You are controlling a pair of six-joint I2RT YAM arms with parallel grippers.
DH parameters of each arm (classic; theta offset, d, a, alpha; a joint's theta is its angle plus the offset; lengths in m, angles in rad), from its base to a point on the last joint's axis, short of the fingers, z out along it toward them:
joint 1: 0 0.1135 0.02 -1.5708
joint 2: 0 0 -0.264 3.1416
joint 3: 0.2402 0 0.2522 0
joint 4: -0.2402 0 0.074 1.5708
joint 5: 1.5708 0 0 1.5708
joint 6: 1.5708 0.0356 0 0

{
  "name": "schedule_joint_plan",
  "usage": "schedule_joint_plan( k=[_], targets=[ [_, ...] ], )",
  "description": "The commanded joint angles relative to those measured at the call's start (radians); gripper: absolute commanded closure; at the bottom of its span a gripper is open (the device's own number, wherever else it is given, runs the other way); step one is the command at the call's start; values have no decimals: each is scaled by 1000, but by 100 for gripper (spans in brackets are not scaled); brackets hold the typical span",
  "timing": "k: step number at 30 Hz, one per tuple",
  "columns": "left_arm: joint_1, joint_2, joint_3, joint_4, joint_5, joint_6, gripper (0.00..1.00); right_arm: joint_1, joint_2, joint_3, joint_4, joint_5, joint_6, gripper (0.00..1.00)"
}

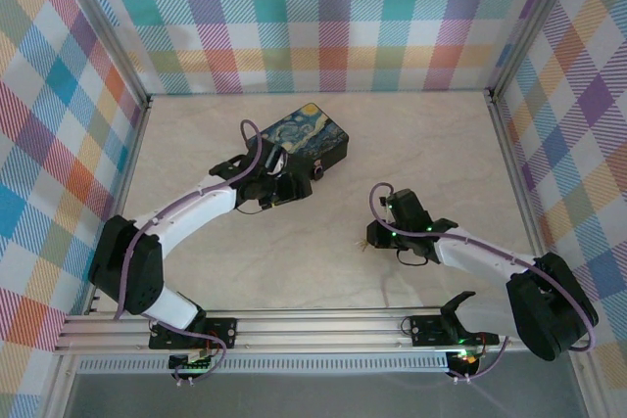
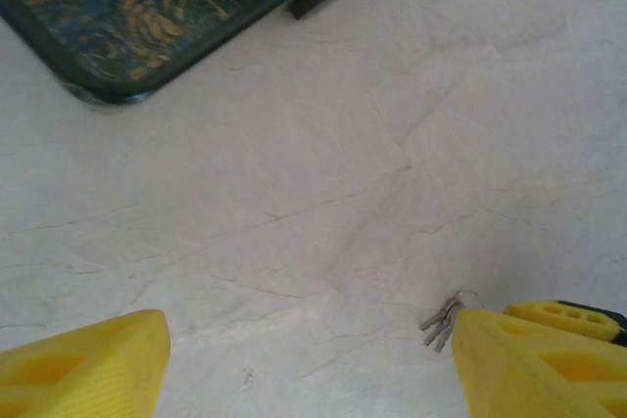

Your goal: Unlock a padlock with a key

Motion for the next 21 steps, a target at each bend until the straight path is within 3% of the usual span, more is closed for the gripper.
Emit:
schedule_joint_plan(
  k=[1, 7, 12, 15, 21],
  targets=[
    [14, -30, -14, -45, -39, 35, 24, -3, -6, 31, -59, -9, -31, 72],
    [20, -34, -13, -54, -54, 47, 24, -3, 82, 76, -65, -69, -72, 60],
    [20, -45, -16, -61, -62, 54, 24, -3, 181, 127, -79, -73, -76, 56],
    [20, -50, -12, -73, -73, 59, 24, -3, 238, 152, -87, -62, -77, 56],
    [23, -71, -13, -95, -102, 81, 24, -2, 307, 184, -148, -29, -55, 70]
  ],
)
